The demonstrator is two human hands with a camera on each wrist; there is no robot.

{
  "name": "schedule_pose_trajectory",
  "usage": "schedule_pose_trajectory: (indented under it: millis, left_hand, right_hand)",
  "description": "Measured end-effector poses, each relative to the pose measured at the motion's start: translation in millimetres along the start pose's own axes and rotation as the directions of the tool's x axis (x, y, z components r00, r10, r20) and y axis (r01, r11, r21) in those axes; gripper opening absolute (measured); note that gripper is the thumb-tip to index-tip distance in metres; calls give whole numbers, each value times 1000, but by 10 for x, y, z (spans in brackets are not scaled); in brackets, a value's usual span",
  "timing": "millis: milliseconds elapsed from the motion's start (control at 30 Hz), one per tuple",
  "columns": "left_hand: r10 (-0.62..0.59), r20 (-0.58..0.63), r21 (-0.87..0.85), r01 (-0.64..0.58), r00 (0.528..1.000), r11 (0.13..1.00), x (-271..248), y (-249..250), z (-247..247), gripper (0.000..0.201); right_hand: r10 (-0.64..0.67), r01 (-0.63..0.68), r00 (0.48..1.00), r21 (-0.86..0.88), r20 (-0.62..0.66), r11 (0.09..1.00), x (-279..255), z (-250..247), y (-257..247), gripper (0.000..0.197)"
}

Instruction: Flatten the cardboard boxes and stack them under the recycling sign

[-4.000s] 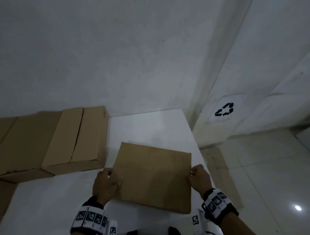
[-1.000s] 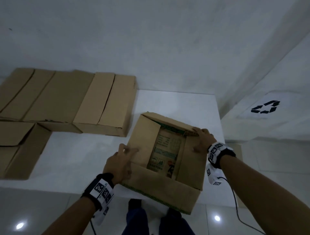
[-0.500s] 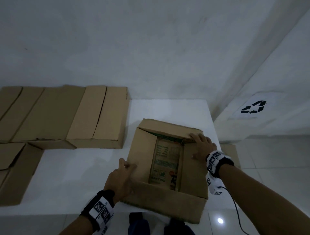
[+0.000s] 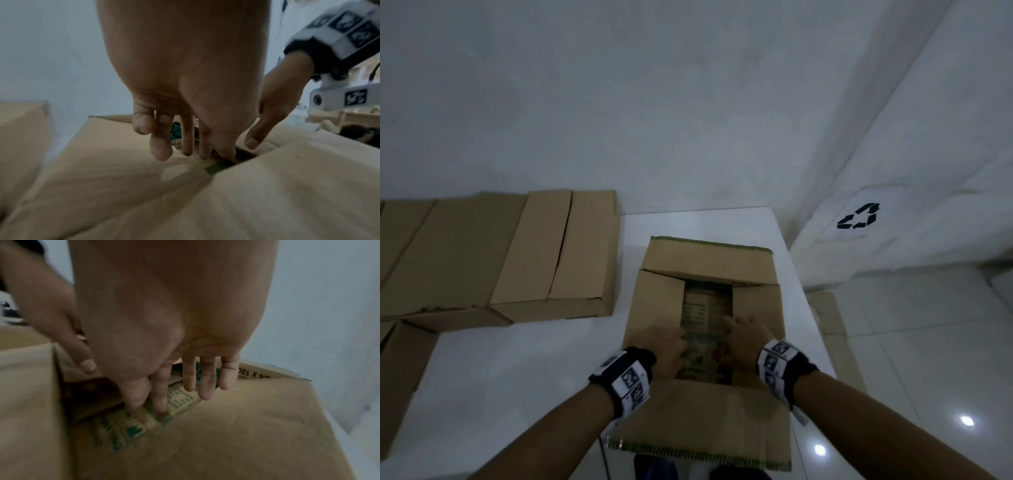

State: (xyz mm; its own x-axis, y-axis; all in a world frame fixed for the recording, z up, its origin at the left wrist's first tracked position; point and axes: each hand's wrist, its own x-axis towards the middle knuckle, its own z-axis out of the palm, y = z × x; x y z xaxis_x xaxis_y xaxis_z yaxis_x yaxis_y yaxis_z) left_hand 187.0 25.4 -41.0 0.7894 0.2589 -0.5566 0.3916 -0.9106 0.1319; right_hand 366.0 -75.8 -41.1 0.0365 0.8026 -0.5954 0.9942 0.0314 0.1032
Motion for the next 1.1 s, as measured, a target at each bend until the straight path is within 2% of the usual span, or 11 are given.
schedule_pose_trajectory:
  millis: [100, 167, 233, 300, 400, 467, 567, 700, 833, 933, 1100]
  left_hand:
    - [-59, 114, 114, 46, 992, 992, 83, 71, 43, 50]
    - [-68, 94, 99, 59, 993, 993, 51, 100, 37, 51]
    - [-47, 22, 42, 46, 999, 998, -23, 111, -2, 48]
    - [-4, -85, -27, 1, 996, 1000, -124, 131, -80, 31]
    - [35, -231, -175, -77, 972, 982, -322, 121, -198, 21]
    - [49, -312, -327, -155, 949, 932, -496, 45, -253, 14]
    - [12, -406, -475, -222, 914, 852, -774, -115, -267, 13]
    - [-183, -407, -613, -119, 895, 781, -1106, -366, -15, 41]
    - [-378, -405, -718, -34, 833, 695, -1275, -527, 399, 53]
    - [-453, -339, -772, 32, 824, 635, -1294, -526, 619, 54]
    - [-571, -268, -763, 191, 776, 617, -1160, -353, 791, 42]
  right_hand:
    - [6, -2, 999, -74, 51, 997, -66, 141, -125, 46]
    - [22, -21, 999, -38, 25, 999, -113, 189, -136, 43]
    - [21, -21, 1000, -11, -5, 1000, -177, 190, -133, 40]
    - [24, -23, 999, 27, -34, 999, -240, 148, -131, 40]
    - [103, -93, 993, 171, -52, 981, -356, 30, -94, 41]
    - [159, -132, 982, 231, -101, 964, -478, -66, -29, 38]
    - [226, -160, 956, 310, -189, 937, -730, -163, 123, 22]
    - [414, -313, 875, 358, -252, 880, -1002, -175, 416, 15]
    - [598, -510, 788, 391, -146, 766, -1208, 88, 879, 33]
    - [668, -562, 739, 472, -82, 680, -1308, 384, 1043, 33]
    - [743, -580, 669, 626, 2, 521, -1252, 621, 1063, 35]
